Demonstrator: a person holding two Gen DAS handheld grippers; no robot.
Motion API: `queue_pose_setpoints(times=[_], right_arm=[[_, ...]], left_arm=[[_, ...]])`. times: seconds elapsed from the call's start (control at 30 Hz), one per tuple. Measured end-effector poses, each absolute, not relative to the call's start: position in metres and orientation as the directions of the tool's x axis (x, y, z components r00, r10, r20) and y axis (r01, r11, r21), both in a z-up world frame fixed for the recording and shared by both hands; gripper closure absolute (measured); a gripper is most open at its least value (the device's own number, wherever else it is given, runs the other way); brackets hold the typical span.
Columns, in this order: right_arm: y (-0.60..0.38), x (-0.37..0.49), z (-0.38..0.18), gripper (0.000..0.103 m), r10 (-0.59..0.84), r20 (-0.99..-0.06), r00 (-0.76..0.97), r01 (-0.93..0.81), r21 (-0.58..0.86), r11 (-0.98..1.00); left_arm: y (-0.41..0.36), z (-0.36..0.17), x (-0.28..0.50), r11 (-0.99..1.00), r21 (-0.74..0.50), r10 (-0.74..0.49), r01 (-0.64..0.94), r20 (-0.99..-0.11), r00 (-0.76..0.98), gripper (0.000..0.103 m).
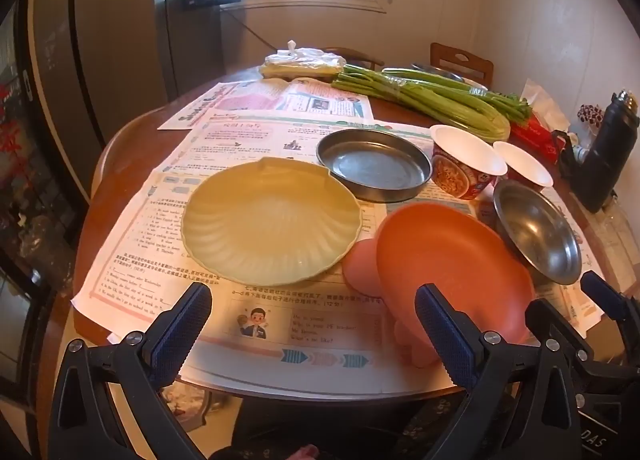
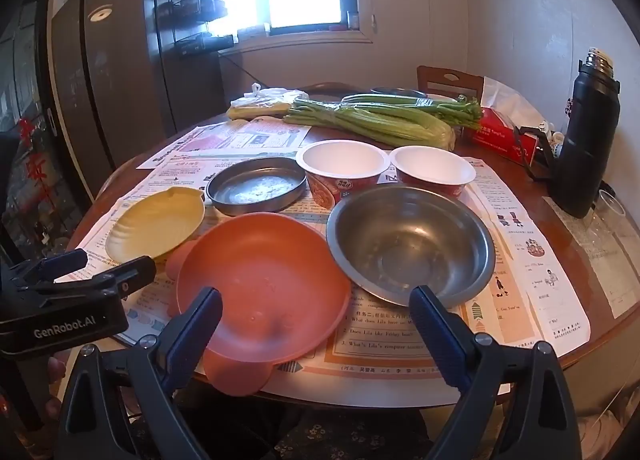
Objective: Organize plates and bowls
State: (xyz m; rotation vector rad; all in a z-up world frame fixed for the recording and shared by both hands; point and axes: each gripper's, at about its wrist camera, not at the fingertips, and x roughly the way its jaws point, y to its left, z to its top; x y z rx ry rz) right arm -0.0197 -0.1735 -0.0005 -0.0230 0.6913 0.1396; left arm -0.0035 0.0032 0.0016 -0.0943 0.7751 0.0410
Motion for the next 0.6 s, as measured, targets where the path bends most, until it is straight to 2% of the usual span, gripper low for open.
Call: queue_pose_setpoints(times=[0.17,0.6], right_arm=[[-0.173,-0.018,0.001,0.008,0.125,-0.642,0.757,-0.137,0.031,0.99],[-0.176,-0.018,-0.004,0.008,0.127,-0.645,0.753,-0.127,0.047,0.991]], left_arm=[[0.012,-0.004,0.007,0.996,-0.048,0.016,-0.075,-0.736,0.677,0.001],[0.0,-0.006,0.001,0.997,-0.012,0.047,-0.08,-0.723,0.689,0.001]])
